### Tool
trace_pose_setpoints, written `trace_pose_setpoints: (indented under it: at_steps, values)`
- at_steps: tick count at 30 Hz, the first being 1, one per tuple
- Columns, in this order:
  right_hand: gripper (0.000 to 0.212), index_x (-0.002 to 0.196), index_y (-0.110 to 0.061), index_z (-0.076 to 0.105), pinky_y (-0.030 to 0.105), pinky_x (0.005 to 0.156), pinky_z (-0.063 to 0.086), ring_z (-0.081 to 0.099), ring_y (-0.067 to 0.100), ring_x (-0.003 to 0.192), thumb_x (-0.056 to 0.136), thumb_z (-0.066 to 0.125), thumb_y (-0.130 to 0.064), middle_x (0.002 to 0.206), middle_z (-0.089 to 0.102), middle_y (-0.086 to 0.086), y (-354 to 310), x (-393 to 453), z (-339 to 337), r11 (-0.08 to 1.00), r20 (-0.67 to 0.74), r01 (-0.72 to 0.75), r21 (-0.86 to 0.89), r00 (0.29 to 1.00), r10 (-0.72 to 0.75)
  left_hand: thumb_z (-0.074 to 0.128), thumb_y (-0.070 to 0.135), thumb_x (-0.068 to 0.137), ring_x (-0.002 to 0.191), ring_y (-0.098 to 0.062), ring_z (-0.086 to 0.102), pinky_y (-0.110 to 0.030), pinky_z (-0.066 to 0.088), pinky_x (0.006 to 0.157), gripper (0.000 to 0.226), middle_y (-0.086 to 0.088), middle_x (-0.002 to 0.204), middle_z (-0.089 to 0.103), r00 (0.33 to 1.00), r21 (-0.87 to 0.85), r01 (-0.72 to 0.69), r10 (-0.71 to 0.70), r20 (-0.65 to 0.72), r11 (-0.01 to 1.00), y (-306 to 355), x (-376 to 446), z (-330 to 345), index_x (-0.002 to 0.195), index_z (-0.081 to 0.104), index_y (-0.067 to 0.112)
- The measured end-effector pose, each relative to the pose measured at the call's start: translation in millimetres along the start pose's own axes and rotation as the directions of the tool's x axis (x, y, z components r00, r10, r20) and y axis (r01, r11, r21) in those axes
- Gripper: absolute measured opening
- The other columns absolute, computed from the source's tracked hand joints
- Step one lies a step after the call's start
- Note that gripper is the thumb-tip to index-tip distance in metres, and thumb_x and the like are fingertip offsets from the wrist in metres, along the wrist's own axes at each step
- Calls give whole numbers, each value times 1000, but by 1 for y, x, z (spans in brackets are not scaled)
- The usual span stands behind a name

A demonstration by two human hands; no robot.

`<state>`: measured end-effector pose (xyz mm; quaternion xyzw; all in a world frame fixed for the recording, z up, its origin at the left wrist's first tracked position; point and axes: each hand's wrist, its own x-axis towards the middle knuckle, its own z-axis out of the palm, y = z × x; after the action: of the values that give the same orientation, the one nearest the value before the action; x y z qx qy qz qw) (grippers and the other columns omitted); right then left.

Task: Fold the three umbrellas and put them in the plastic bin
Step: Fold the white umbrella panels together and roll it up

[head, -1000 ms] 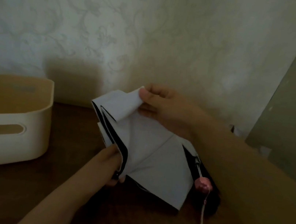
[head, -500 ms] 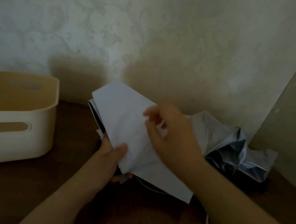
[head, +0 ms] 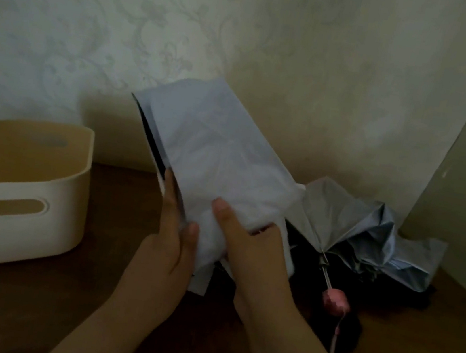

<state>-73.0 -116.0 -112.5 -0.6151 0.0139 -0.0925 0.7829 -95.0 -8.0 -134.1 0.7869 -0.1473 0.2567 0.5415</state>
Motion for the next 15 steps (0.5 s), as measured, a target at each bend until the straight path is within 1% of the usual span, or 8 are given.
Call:
trace_pose_setpoints:
  at_steps: [2, 3, 6, 8, 9, 10, 12, 15]
  values:
    - [56, 124, -19, 56, 28, 89, 53, 63, 14, 101, 73, 76, -30, 115, 65, -1, -2, 1, 6, 997, 31, 4, 78, 1000, -6, 26, 52, 86, 56, -10, 62, -32, 54, 57, 62, 5, 77, 65, 1000, 110, 1, -3, 21, 994, 0, -1, -1, 113, -24, 77]
    - [45, 117, -21, 59, 26, 84, 55, 65, 14, 98, 76, 75, -24, 110, 67, -2, -4, 1, 6, 991, 11, 3, 133, 1000, -4, 28, 53, 88, 53, -15, 62, -34, 53, 55, 64, 3, 71, 64, 1000, 115, 2, -5, 24, 993, 3, -2, 0, 112, -26, 77]
    - [27, 98, -24, 64, 26, 73, 59, 69, 14, 87, 75, 76, -17, 97, 71, -3, -5, 7, 1, 960, -41, -12, 281, 999, 24, 44, 45, 90, 45, -15, 62, -21, 47, 41, 74, 2, 59, 62, 994, -19, 112, -112, -8, 994, 7, 1, 5, 125, -20, 62]
    - [18, 93, -24, 63, 24, 68, 58, 67, 13, 83, 79, 72, -17, 94, 69, -3, -4, 11, 2, 951, -56, -36, 308, 997, 56, 56, 46, 81, 40, -17, 61, -21, 47, 40, 71, 1, 65, 65, 957, -91, 284, -288, -33, 955, 6, 7, 3, 136, 10, 47]
    - [15, 91, -25, 61, 22, 64, 56, 66, 12, 82, 81, 70, -18, 92, 67, -3, -1, 14, 1, 948, -66, -54, 313, 995, 78, 59, 53, 74, 42, -17, 62, -22, 49, 42, 61, 1, 69, 66, 931, -89, 363, -366, -10, 927, 7, 10, 1, 127, 37, 31]
    - [14, 91, -25, 59, 20, 60, 54, 63, 11, 80, 83, 68, -18, 91, 65, -4, 2, 17, 2, 947, -78, -68, 313, 992, 97, 58, 60, 67, 44, -16, 64, -22, 48, 43, 59, 0, 68, 68, 900, -78, 436, -434, 42, 896, 3, 13, -2, 108, 55, 18]
    - [21, 100, -22, 56, 16, 55, 50, 60, 9, 79, 83, 68, -17, 92, 61, -4, 11, 20, 4, 946, -94, -87, 312, 988, 122, 59, 61, 62, 44, -10, 63, -16, 45, 43, 57, -2, 59, 69, 834, -82, 541, -522, 180, 837, -2, 16, -5, 76, 64, 7]
    - [45, 103, -22, 54, 20, 59, 49, 59, 10, 82, 65, 78, -20, 96, 60, -3, 25, 18, 9, 911, -51, -144, 387, 983, 177, 62, 64, 51, 57, -13, 69, -19, 51, 53, 62, -4, 67, 73, 749, -75, 622, -565, 346, 780, -11, 18, -7, 83, 68, 11]
